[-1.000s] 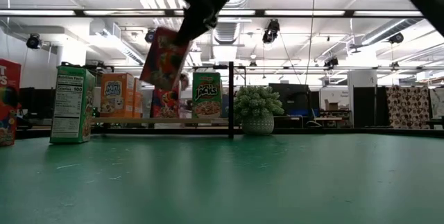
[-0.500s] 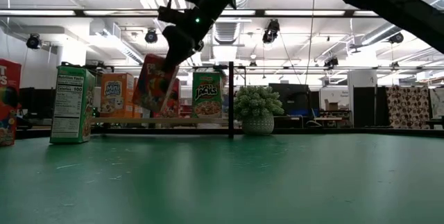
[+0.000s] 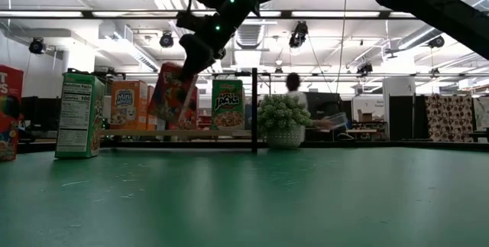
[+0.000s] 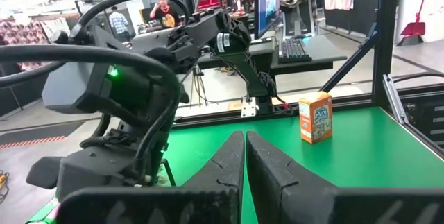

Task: Stack cereal on shelf
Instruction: Put the top red cereal box on the shelf aligned with the other red cereal box

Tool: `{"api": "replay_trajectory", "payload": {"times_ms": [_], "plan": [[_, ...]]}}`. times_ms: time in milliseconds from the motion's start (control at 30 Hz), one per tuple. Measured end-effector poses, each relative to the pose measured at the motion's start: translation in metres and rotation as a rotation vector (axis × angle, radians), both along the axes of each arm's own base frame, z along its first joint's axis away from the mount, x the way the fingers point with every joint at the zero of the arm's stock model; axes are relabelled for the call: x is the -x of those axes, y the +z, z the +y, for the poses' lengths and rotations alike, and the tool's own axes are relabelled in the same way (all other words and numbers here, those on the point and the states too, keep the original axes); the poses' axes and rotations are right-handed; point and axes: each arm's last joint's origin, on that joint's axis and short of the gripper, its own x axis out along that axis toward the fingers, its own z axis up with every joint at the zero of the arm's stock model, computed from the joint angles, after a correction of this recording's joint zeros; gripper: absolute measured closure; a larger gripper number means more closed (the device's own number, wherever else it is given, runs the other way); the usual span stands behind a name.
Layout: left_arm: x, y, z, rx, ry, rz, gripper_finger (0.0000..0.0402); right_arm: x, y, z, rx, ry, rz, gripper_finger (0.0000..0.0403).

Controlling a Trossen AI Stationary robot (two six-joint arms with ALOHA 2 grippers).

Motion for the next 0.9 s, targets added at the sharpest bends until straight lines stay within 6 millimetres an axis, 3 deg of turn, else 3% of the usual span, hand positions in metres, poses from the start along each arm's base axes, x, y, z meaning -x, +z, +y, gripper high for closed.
{"api": "replay_trajectory", "payload": {"times_ms": [367,900], "plan": [[0.0,0.0,0.0,0.0,0.0,0.0,0.0402,0.001,-0.004,-0.01,0.003,-0.022,-0.017,0.0183],[0.0,0.0,0.0,0.0,0.0,-0.001,0.0402,-0.001,-0.001,-0.022,0.024,-0.025,-0.089,0.0204]]}}
